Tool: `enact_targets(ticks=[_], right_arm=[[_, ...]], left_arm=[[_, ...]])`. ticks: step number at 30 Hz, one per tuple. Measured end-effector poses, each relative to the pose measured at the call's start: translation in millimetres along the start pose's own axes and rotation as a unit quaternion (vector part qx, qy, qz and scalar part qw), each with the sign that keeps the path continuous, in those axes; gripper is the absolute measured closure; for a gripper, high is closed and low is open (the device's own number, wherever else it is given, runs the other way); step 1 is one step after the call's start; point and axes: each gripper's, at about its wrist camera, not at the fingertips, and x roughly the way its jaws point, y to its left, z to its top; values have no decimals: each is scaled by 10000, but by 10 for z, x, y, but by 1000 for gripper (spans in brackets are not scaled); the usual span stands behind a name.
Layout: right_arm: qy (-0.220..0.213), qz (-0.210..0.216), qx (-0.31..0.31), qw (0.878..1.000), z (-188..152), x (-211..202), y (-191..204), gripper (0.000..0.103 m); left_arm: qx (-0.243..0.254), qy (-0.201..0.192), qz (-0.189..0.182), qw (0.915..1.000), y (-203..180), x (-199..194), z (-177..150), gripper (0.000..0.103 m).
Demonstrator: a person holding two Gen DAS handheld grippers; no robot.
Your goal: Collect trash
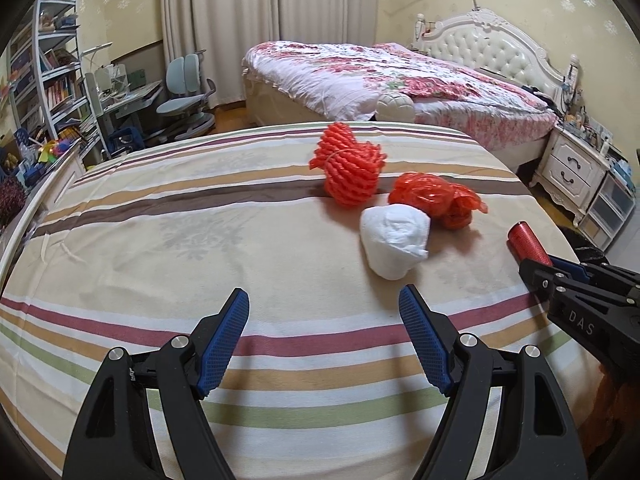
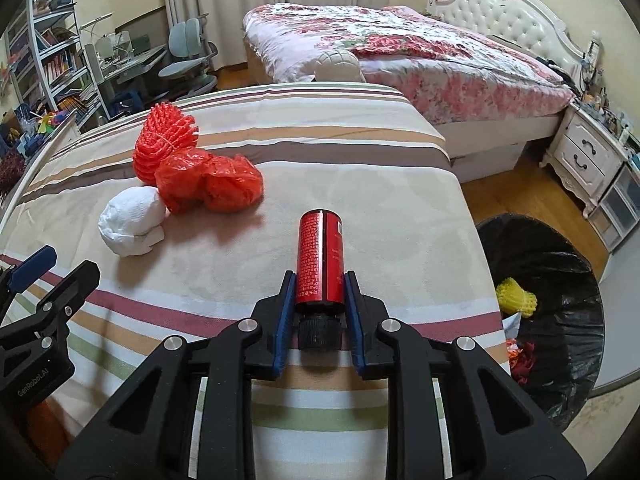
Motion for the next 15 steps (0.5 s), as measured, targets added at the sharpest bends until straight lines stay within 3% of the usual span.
enact_targets(ticks=[15], right_arm=[[-66,144,131,9998,37,44,-133,80]], left_arm=[[27,96,-64,9999,-265,227,201,28]])
